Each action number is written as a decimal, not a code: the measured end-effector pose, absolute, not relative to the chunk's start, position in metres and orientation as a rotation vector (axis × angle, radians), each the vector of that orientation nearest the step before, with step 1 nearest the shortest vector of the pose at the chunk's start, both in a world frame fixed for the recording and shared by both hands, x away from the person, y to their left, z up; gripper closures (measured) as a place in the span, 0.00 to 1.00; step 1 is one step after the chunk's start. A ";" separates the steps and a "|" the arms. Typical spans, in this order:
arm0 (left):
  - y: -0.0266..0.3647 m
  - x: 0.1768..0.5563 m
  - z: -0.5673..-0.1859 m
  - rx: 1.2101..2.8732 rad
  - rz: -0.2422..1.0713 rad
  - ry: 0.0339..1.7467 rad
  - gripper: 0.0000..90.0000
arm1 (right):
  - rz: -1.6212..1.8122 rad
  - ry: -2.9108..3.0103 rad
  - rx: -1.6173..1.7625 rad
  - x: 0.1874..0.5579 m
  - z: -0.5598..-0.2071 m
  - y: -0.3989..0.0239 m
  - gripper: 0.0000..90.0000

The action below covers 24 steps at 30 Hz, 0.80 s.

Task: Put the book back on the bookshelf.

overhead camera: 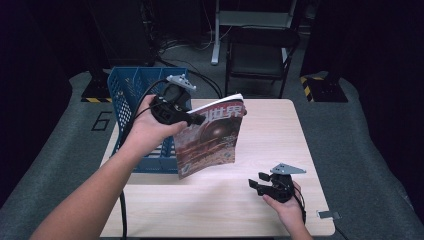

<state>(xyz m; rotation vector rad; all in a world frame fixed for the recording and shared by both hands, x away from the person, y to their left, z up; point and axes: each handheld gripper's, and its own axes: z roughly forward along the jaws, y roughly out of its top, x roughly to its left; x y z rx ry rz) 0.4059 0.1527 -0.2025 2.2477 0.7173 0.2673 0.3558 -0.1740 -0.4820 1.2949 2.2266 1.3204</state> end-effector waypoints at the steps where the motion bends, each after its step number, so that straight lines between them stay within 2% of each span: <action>1: 0.153 0.406 -0.201 2.246 0.273 0.720 0.93 | 1.326 2.234 1.307 0.355 -0.482 -0.174 0.50; 24: 0.189 0.422 -0.186 2.179 0.338 0.865 0.93 | 1.320 2.237 1.304 0.356 -0.484 -0.172 0.50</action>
